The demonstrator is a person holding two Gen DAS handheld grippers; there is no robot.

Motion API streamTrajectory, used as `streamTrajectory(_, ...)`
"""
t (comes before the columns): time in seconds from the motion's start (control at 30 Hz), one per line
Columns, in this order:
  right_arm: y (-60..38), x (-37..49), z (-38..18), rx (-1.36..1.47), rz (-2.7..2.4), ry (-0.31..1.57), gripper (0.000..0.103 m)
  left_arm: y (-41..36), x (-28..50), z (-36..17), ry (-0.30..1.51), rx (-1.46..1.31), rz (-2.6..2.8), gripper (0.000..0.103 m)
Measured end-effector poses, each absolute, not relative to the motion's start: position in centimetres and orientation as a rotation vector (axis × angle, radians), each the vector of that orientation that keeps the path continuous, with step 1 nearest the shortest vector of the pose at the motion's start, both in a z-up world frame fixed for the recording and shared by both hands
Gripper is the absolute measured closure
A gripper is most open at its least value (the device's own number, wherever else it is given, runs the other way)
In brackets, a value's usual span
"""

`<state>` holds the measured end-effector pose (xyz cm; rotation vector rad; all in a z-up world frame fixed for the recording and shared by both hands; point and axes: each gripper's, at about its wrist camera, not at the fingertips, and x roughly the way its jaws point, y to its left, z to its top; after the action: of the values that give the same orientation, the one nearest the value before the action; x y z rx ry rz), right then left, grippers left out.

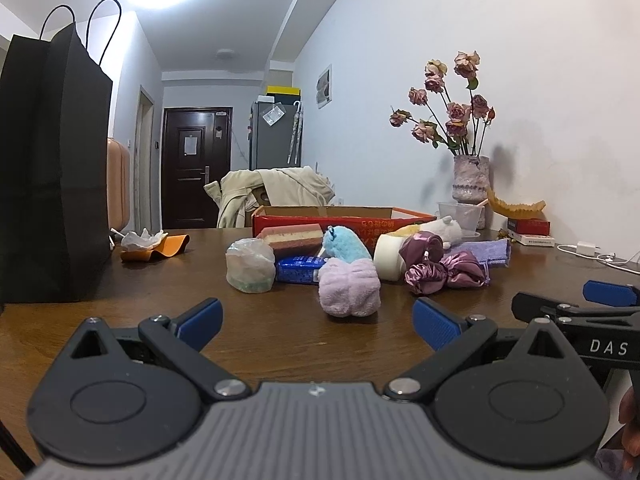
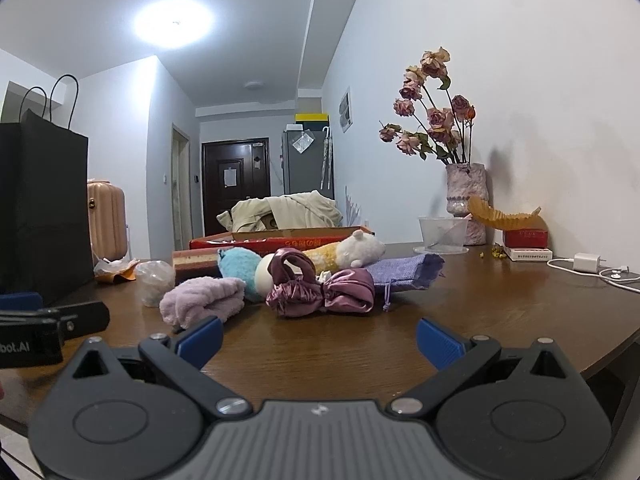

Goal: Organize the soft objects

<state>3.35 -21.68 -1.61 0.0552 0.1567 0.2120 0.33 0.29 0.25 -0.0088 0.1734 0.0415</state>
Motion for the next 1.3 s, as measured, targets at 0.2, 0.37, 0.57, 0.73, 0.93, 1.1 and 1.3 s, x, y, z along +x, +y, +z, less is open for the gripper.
streamTrajectory(0.2,-21.6,3.3,-1.6,0.050,0.213,0.154,0.000,0.1,0.3,0.3,0.176,-0.005,0.042,0.000)
streamTrajectory(0.37,-21.6,3.4,-1.6,0.048,0.213,0.159,0.000,0.1,0.5,0.2,0.183,-0.006,0.041,0.000)
streamTrajectory(0.57,-21.5,3.7,-1.8,0.047,0.211,0.165,0.000,0.3,0.7,0.0,0.190,-0.012,0.044,0.000)
streamTrajectory(0.73,-21.4,3.9,-1.8,0.047,0.212,0.167,0.000,0.3,0.7,-0.1,0.192,-0.008,0.045,0.000)
streamTrajectory(0.93,-21.4,4.1,-1.8,0.047,0.206,0.168,0.000,0.2,0.6,-0.2,0.191,-0.008,0.042,0.000)
streamTrajectory(1.1,-21.5,4.4,-1.9,0.049,0.203,0.174,0.000,0.1,1.0,-0.3,0.202,0.000,0.038,0.000)
streamTrajectory(1.3,-21.5,4.6,-2.0,0.050,0.193,0.182,0.000,0.0,1.3,-0.3,0.212,-0.001,0.037,0.000)
